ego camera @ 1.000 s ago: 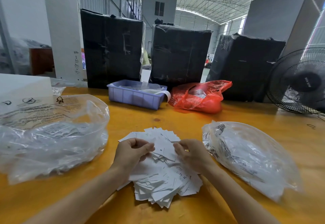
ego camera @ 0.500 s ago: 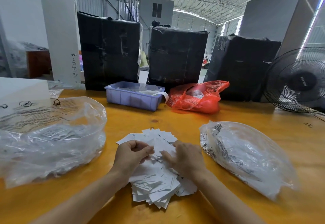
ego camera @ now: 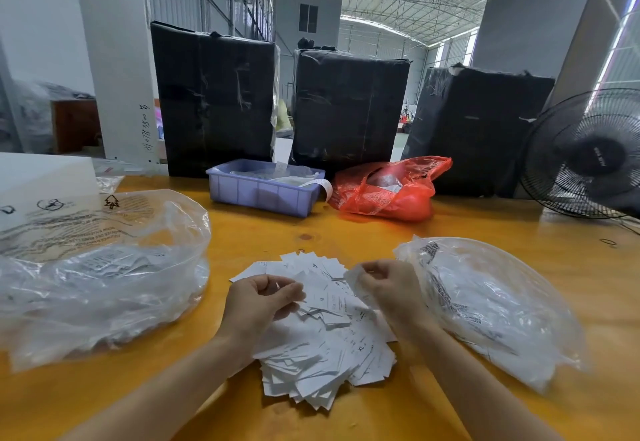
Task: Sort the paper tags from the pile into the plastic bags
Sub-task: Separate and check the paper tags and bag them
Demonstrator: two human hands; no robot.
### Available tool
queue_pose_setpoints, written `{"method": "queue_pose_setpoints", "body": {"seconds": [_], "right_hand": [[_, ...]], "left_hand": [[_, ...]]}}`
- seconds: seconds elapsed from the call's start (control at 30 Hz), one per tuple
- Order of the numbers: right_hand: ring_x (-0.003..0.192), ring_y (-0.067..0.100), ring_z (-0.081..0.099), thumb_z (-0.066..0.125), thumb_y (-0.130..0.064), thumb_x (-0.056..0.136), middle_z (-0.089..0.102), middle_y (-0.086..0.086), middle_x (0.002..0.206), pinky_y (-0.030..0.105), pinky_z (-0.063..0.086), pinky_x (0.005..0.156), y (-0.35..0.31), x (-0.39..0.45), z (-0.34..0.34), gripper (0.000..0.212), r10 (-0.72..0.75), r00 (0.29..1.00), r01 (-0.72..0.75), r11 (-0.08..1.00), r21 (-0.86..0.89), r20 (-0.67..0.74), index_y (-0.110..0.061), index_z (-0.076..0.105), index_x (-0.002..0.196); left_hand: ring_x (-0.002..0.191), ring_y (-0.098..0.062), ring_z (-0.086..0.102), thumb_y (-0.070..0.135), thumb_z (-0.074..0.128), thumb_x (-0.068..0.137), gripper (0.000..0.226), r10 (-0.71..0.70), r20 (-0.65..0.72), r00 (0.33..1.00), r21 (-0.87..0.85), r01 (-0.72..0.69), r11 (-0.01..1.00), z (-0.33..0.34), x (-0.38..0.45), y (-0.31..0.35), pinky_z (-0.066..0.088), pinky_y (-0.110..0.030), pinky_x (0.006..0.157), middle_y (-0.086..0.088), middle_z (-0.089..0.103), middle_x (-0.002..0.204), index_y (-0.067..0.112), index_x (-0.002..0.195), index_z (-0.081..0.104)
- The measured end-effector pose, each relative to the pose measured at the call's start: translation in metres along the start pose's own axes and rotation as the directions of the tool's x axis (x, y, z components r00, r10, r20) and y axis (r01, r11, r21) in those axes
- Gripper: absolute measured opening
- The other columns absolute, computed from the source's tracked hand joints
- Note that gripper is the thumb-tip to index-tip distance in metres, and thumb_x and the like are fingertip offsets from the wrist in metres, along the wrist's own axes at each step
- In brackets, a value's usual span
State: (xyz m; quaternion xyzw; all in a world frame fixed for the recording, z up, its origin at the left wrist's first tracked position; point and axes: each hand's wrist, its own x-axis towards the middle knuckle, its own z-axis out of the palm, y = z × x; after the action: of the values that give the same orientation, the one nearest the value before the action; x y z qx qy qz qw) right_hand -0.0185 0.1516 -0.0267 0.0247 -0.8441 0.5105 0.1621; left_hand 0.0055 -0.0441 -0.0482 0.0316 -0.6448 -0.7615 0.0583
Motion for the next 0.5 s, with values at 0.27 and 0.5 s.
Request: {"method": "queue_pose_setpoints", "body": {"seconds": [0.27, 0.5], "right_hand": [[0.067, 0.025, 0.071, 0.06, 0.007, 0.082, 0.072, 0.018, 0.076, 0.031, 0.059, 0.06, -0.015, -0.002, -0.006, 0.014, 0.251, 0.887, -0.456, 0.598, 0.659, 0.387, 0.005, 0.062, 0.096], [0.066, 0.025, 0.071, 0.064, -0.006, 0.083, 0.073, 0.016, 0.08, 0.028, 0.054, 0.052, -0.02, -0.01, 0.004, 0.02, 0.236, 0.873, -0.466, 0.661, 0.588, 0.427, 0.0, 0.06, 0.102]], "left_hand": [[0.069, -0.018, 0.071, 0.01, 0.07, 0.079, 0.014, -0.085, 0.076, 0.993, -0.064, 0.09, 0.994, 0.003, -0.003, 0.006, 0.054, -0.018, 0.056, -0.014, 0.074, 0.083, -0.001, 0.089, 0.071], [0.05, -0.017, 0.065, 0.014, 0.075, 0.068, 0.023, -0.093, 0.127, 0.987, -0.002, 0.094, 0.996, 0.008, -0.01, 0.012, 0.046, -0.017, 0.042, -0.016, 0.073, 0.076, -0.003, 0.082, 0.069]]}}
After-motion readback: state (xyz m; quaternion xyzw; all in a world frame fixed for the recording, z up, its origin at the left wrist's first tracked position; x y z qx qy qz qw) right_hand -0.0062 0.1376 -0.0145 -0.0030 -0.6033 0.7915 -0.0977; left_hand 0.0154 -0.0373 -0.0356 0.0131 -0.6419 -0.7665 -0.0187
